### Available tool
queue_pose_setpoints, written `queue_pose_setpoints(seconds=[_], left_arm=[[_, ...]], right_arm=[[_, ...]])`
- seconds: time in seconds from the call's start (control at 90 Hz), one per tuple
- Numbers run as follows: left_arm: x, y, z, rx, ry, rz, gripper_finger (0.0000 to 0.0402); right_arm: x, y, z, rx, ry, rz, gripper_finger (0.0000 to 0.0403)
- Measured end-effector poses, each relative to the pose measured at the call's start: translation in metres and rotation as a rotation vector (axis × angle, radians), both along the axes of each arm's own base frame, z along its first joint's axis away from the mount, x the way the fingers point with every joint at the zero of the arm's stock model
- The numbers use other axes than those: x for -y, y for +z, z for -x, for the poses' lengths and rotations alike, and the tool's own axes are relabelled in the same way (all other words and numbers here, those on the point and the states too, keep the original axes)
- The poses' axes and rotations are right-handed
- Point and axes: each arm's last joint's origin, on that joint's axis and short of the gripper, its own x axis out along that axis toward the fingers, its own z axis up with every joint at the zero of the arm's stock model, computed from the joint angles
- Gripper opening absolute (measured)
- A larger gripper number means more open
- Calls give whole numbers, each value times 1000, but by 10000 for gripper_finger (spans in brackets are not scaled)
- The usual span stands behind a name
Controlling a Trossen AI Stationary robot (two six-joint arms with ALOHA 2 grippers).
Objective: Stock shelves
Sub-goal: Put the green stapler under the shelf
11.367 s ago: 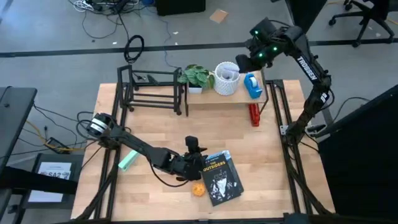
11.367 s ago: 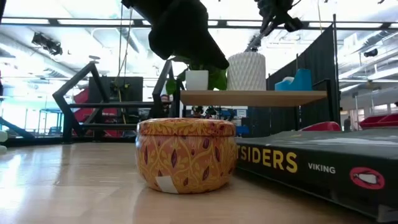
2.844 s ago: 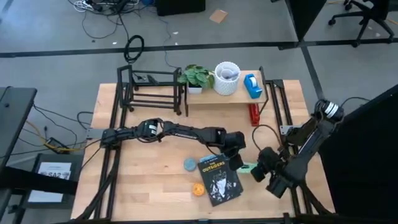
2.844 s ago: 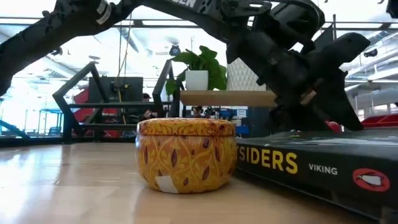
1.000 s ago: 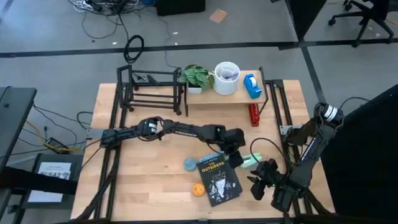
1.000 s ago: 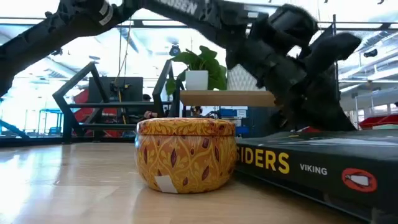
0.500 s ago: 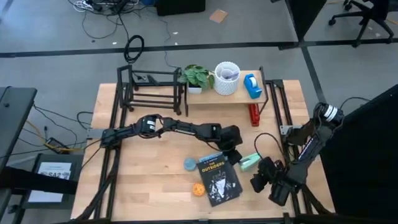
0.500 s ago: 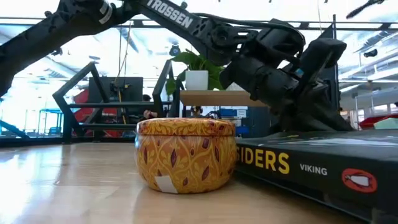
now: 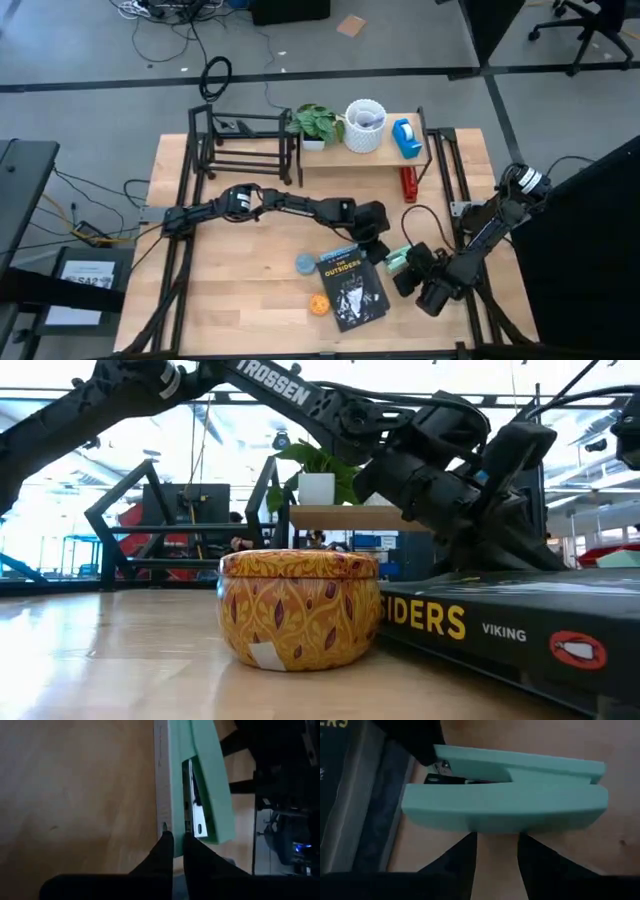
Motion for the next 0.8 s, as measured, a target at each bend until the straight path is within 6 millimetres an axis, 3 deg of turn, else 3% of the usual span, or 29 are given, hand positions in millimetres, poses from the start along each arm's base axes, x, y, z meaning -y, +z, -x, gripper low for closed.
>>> queue_pose_setpoints(seconds=[0.222, 0.589, 0.8], left_arm=[[1, -1, 0, 1, 6, -6, 28], [-1, 8, 0, 37, -28, -5, 143], [-2, 20, 2, 66, -45, -29, 156]], right_arm=[[3, 0, -2, 0, 6, 21, 112], [4, 0, -2, -16, 12, 24, 112], [2, 0, -2, -38, 14, -17, 112]])
